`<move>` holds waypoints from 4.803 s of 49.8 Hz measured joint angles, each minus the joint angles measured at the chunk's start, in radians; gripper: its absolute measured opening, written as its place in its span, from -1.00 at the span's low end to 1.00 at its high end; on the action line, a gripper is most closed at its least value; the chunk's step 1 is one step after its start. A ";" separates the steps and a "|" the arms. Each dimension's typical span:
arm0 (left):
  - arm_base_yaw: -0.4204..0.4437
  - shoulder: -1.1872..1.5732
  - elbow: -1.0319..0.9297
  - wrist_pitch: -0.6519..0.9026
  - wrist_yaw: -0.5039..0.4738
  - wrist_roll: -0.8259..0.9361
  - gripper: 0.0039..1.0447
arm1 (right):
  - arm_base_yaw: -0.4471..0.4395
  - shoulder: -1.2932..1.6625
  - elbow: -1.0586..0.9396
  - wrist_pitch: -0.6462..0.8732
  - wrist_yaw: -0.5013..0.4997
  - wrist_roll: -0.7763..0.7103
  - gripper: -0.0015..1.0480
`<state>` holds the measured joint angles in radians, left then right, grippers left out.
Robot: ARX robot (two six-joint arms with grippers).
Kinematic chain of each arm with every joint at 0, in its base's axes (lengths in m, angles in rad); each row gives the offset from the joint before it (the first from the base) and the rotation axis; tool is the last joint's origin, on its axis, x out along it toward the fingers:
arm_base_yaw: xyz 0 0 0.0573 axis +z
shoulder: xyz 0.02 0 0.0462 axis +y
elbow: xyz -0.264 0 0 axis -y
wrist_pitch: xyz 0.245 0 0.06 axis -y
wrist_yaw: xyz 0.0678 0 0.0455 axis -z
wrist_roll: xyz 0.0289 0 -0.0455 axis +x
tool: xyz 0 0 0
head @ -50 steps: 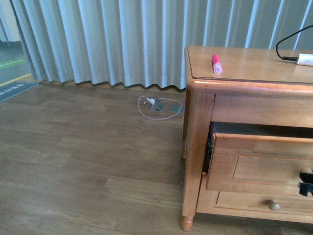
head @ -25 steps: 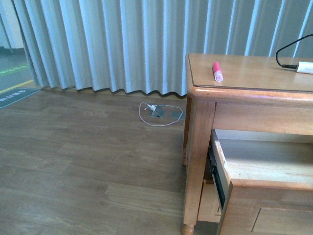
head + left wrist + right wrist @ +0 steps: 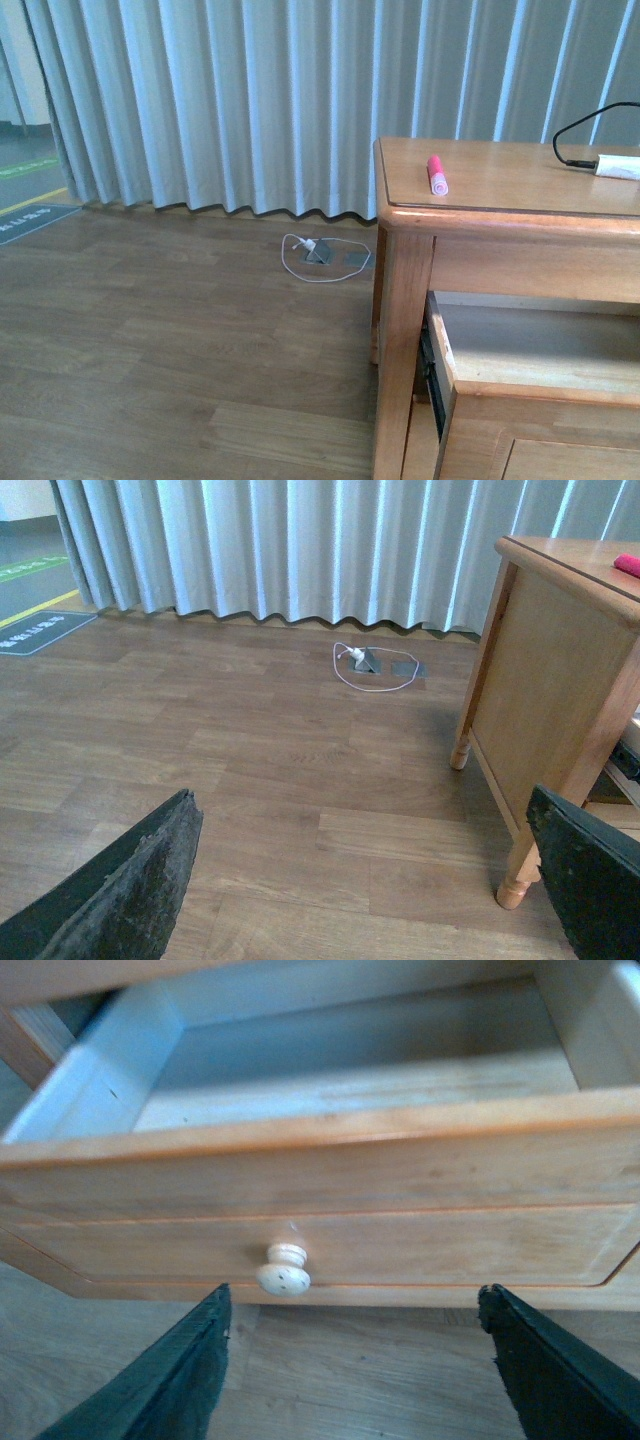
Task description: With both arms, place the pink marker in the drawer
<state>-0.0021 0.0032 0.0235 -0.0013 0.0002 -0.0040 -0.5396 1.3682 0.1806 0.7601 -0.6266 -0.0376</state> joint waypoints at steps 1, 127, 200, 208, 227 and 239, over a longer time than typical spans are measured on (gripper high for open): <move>0.000 0.000 0.000 0.000 0.000 0.000 0.89 | -0.003 -0.025 0.002 -0.023 -0.006 0.001 0.69; -0.555 2.230 1.833 0.112 -0.014 0.037 0.89 | -0.123 -0.683 0.073 -0.665 -0.257 0.061 0.84; -0.537 2.173 1.757 0.097 0.058 0.040 -0.73 | -0.123 -0.683 0.073 -0.665 -0.257 0.061 0.84; -0.532 2.034 1.595 0.187 0.194 0.064 -0.73 | -0.123 -0.683 0.073 -0.665 -0.257 0.061 0.84; -0.540 1.784 1.324 0.167 0.498 0.270 -0.73 | -0.123 -0.683 0.073 -0.665 -0.257 0.061 0.84; -0.593 1.920 1.332 0.151 0.487 0.315 -0.73 | -0.123 -0.683 0.073 -0.665 -0.257 0.061 0.84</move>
<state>-0.5949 1.9232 1.3556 0.1493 0.4873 0.3107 -0.6624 0.6849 0.2535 0.0948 -0.8841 0.0238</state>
